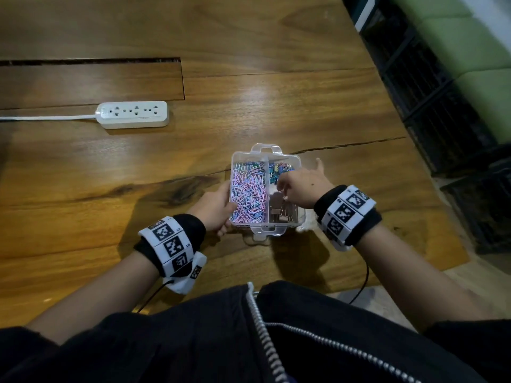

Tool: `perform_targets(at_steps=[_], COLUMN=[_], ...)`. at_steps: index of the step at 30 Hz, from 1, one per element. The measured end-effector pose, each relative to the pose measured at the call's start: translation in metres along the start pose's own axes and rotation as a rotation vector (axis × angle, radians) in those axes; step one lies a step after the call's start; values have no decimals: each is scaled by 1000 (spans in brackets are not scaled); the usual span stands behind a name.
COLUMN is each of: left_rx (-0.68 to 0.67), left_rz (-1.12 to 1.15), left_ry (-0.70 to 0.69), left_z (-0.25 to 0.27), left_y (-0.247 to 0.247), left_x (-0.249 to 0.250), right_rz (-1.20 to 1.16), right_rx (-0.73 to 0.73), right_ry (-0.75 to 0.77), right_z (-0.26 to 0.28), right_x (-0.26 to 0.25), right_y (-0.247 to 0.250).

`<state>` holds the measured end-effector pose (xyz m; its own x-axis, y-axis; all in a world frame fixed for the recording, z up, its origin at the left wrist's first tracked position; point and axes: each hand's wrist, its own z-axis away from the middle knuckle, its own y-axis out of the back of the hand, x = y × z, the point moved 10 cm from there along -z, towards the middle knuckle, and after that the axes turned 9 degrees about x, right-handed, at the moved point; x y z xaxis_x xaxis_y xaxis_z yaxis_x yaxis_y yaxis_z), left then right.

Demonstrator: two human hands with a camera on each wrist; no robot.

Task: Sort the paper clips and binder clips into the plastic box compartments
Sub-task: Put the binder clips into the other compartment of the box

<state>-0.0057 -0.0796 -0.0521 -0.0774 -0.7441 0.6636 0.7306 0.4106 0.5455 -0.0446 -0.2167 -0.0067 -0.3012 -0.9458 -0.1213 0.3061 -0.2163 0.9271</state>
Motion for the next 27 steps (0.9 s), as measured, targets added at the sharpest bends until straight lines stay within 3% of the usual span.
perform_targets(at_steps=[2, 3, 5, 8, 12, 15, 18, 21, 23, 27], left_rx=[-21, -22, -19, -21, -33, -48, -57, -65, -64, -62], left_rz=[56, 68, 82, 100, 79, 61, 44, 49, 53, 50], left_ry=[20, 24, 32, 53, 46, 34, 32, 29, 22, 25], left_z=[0, 0, -2, -4, -3, -2, -2, -1, -1, 1], left_y=[-2, -2, -3, -5, -6, -7, -7, -7, -6, -6], left_x=[-3, -4, -6, -9, -10, -9, -9, -10, -8, -7], right_rz=[-77, -207, -450, -256, -263, -435, -631, -365, -242, -408], right_rx=[130, 99, -114, -182, -65, 52, -57, -248, -213, -39], right_ry=[54, 84, 158, 290, 204, 114, 103, 215, 253, 149], right_z=[1, 2, 6, 3, -19, -30, -20, -2, -7, -26], right_x=[-17, -28, -57, -77, -62, -45, -53, -72, -69, -49], right_y=[13, 11, -11, -25, -11, 8, 1, -31, -40, -15])
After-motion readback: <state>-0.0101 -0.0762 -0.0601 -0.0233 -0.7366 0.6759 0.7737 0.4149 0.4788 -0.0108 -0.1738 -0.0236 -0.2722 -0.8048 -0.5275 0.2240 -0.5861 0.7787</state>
